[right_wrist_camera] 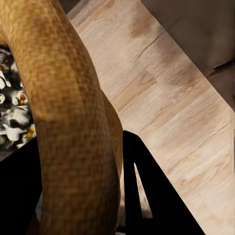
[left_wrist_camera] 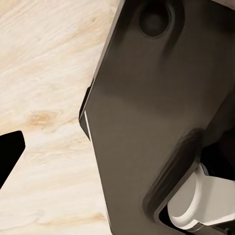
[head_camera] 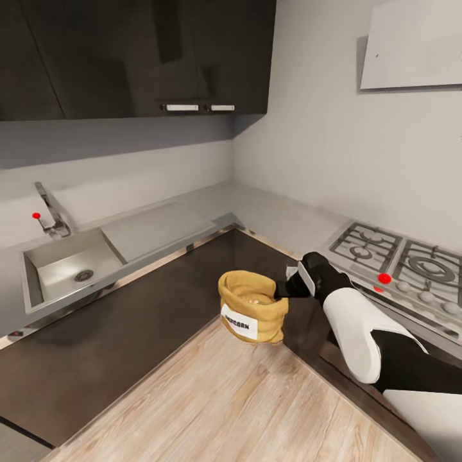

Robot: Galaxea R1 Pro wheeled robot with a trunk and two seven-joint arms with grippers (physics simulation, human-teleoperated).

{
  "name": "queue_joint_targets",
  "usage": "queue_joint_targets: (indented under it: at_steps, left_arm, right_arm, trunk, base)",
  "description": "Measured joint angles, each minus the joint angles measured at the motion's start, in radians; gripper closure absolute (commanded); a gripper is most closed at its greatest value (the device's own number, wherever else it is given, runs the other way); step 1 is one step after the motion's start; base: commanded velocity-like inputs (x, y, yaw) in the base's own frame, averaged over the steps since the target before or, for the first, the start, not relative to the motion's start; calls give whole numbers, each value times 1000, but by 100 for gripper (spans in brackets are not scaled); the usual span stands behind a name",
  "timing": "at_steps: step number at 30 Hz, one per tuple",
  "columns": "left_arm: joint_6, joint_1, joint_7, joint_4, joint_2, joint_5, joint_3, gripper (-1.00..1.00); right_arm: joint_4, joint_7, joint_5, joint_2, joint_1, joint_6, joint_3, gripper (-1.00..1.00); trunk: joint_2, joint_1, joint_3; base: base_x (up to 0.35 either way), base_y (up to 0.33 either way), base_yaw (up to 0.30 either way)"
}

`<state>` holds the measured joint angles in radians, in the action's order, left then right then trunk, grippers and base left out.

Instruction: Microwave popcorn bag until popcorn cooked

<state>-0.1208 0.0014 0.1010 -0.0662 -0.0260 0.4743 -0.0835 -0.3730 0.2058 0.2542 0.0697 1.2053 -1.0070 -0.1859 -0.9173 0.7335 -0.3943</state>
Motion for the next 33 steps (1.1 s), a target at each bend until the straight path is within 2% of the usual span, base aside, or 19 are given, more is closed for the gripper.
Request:
queue_joint_targets:
  at_steps: [4, 5, 7, 12, 30, 33]
  left_arm:
    - [0, 0, 0, 0, 0, 0, 0, -100]
    - [0, 0, 0, 0, 0, 0, 0, -100]
    - [0, 0, 0, 0, 0, 0, 0, -100]
    - [0, 0, 0, 0, 0, 0, 0, -100]
    - [0, 0, 0, 0, 0, 0, -1, -100]
    - [0, 0, 0, 0, 0, 0, -1, -100]
  right_arm:
    - [0, -1, -4, 0, -14, 182, -1, 100]
    - [0, -1, -16, 0, -15, 208, -1, 100]
    - [1, -3, -66, -1, -15, 242, -2, 100]
    - [0, -6, -83, -9, -15, 253, -1, 100]
    - [0, -5, -80, -9, -15, 249, -1, 100]
    - [0, -5, -78, -21, -15, 245, 0, 100]
  trunk:
    - [0, 0, 6]
    - [0, 0, 8]
    - [0, 0, 11]
    - [0, 0, 19]
    - [0, 0, 48]
    - [0, 0, 49]
  base:
    - [0, 0, 0]
    - [0, 0, 0]
    - [0, 0, 0]
    - [0, 0, 0]
    - [0, 0, 0]
    - [0, 0, 0]
